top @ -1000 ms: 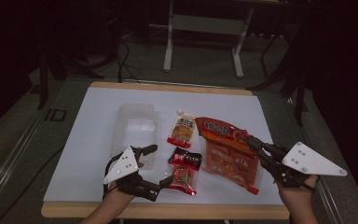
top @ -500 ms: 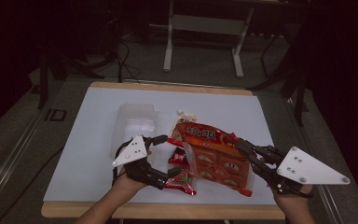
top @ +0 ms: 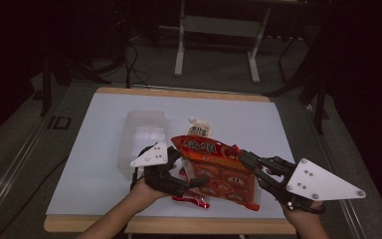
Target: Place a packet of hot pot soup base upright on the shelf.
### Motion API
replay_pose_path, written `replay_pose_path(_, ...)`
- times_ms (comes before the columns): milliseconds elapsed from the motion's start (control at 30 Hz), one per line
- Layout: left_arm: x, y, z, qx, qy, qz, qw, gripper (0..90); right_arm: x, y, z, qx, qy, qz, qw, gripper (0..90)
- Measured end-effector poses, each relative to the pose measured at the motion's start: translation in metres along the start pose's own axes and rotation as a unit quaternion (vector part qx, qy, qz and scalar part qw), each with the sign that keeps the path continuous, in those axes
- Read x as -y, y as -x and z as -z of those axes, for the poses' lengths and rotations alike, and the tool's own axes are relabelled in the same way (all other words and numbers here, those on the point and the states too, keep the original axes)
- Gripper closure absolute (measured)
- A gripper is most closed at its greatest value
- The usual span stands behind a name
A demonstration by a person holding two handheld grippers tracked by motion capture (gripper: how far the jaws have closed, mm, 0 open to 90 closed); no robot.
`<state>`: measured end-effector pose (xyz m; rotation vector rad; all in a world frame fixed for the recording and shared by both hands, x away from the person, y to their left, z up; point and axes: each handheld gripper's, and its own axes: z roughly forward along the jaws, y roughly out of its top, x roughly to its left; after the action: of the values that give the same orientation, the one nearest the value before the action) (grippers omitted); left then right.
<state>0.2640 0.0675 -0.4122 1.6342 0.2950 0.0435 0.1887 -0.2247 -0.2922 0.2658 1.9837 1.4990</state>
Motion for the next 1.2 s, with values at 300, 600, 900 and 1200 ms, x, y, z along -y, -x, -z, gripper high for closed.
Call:
replay_pose_path(300,0.002,0.0,-0.003,0.053,0.001,-0.01,0.9985,65.4,0.007,-0.001,-0.007,-0.01,-0.008,-0.004,0.9999,88.6)
replay_pose_path(600,0.001,0.006,-0.005,0.036,-0.011,-0.025,0.999,71.3,0.018,0.007,-0.007,-0.01,-0.004,-0.025,0.9996,88.1)
replay_pose_path(900,-0.006,0.009,0.001,0.008,-0.014,-0.031,0.9994,71.7,0.02,0.013,-0.007,-0.008,0.001,-0.039,0.9992,85.3)
replay_pose_path(1200,-0.014,0.007,0.014,-0.016,0.012,-0.032,0.9993,71.7,0.014,0.018,-0.001,0.009,0.024,-0.04,0.9989,69.6)
